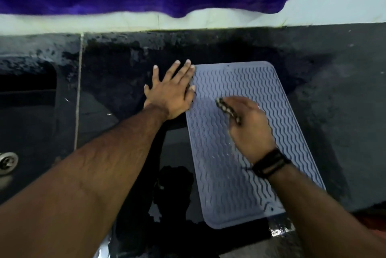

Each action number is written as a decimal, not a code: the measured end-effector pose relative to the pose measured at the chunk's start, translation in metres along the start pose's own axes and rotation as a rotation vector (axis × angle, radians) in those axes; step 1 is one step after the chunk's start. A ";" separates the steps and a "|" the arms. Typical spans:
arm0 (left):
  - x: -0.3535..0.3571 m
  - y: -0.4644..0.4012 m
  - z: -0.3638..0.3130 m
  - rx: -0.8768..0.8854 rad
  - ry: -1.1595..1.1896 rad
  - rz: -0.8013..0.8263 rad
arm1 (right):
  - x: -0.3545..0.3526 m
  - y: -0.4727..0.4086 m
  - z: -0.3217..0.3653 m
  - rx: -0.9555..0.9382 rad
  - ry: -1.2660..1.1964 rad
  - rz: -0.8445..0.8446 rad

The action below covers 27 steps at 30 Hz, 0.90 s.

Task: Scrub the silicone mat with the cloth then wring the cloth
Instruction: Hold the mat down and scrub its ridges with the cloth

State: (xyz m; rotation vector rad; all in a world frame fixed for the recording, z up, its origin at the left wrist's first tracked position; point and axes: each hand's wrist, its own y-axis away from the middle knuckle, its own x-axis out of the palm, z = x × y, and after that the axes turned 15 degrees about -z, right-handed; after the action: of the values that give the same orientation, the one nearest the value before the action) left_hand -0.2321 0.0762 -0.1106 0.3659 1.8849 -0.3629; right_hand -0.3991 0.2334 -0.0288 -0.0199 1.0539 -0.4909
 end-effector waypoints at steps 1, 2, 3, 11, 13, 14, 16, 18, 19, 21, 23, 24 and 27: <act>0.001 -0.001 0.000 -0.027 0.006 0.025 | 0.009 -0.017 0.002 -0.014 0.019 -0.013; 0.002 -0.002 0.000 -0.062 0.016 0.045 | 0.018 -0.033 0.004 -0.032 0.034 -0.027; 0.002 -0.003 0.000 -0.095 0.027 0.056 | 0.027 -0.049 0.008 -0.054 0.055 -0.040; 0.001 -0.003 -0.001 -0.146 0.066 0.067 | 0.086 -0.115 0.028 -0.200 0.278 0.122; 0.001 -0.003 -0.002 -0.147 0.069 0.067 | 0.092 -0.107 0.026 -0.188 0.309 0.130; 0.002 -0.003 -0.002 -0.147 0.071 0.065 | 0.092 -0.104 0.025 -0.186 0.310 0.116; 0.001 -0.003 -0.002 -0.154 0.075 0.068 | 0.091 -0.099 0.023 -0.196 0.329 0.093; 0.001 -0.003 -0.003 -0.155 0.082 0.069 | 0.088 -0.096 0.022 -0.218 0.351 0.081; 0.001 -0.003 -0.004 -0.156 0.084 0.068 | 0.087 -0.097 0.022 -0.227 0.351 0.087; 0.001 -0.003 -0.003 -0.155 0.083 0.069 | 0.087 -0.104 0.026 -0.218 0.338 0.101; 0.001 -0.003 -0.004 -0.152 0.082 0.068 | 0.088 -0.112 0.031 -0.189 0.332 0.102; 0.001 -0.003 -0.003 -0.150 0.082 0.066 | 0.089 -0.114 0.033 -0.180 0.338 0.099; 0.002 -0.004 -0.003 -0.157 0.084 0.070 | 0.087 -0.102 0.031 -0.199 0.353 0.102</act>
State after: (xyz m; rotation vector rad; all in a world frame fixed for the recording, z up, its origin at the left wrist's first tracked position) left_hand -0.2366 0.0743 -0.1110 0.3443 1.9629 -0.1532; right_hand -0.3776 0.1011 -0.0600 -0.0570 1.4406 -0.3002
